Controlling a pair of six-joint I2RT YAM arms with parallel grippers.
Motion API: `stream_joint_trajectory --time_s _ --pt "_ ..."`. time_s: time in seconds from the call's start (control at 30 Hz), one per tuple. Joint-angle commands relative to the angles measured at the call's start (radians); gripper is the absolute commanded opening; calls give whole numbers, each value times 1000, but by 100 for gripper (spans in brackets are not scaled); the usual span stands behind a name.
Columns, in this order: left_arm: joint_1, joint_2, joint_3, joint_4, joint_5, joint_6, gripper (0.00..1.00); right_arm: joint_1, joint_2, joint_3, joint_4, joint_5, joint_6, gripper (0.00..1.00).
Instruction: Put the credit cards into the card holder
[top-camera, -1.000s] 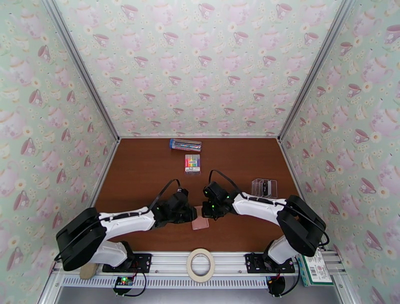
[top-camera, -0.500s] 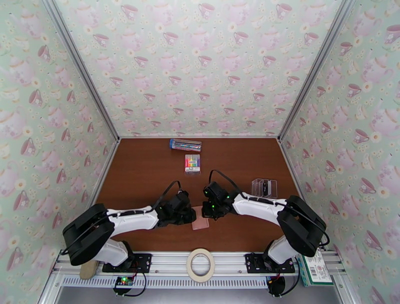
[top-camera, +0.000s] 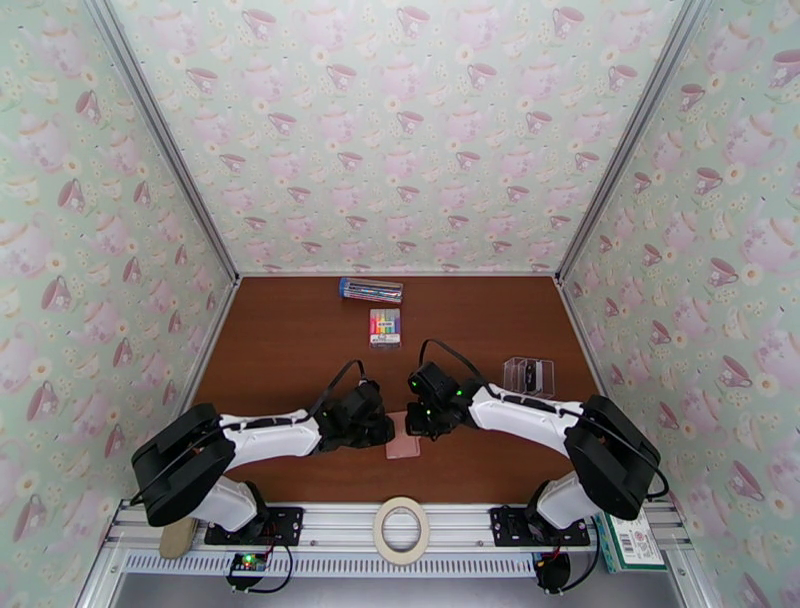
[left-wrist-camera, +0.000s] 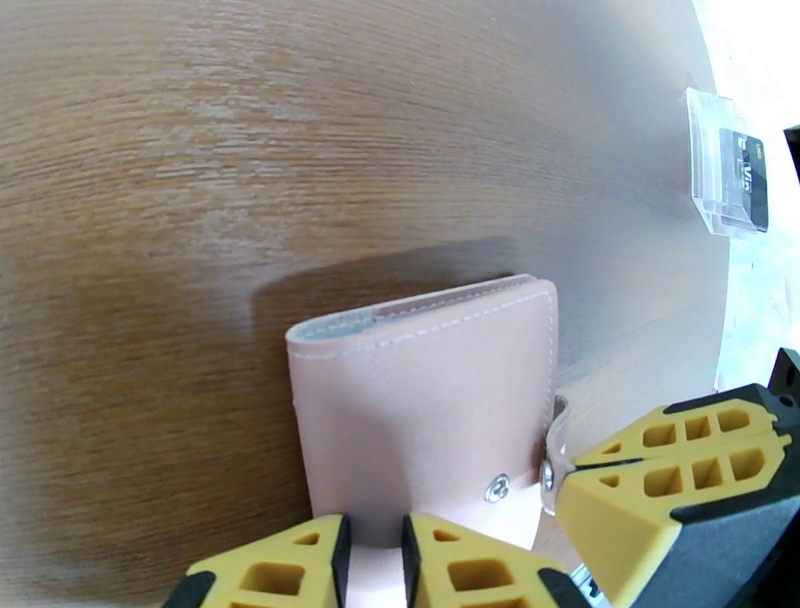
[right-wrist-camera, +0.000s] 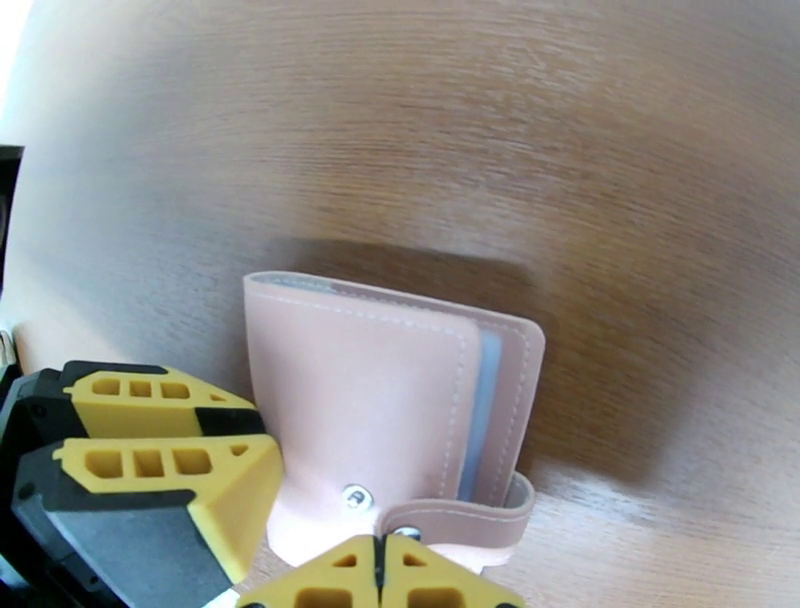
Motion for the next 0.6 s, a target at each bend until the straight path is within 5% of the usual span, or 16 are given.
stream_joint_trajectory --time_s 0.0,0.57 --pt "-8 27 3 -11 3 -5 24 6 2 32 3 -22 -1 0" --pt "-26 43 11 1 2 -8 23 14 35 47 34 -26 7 0"
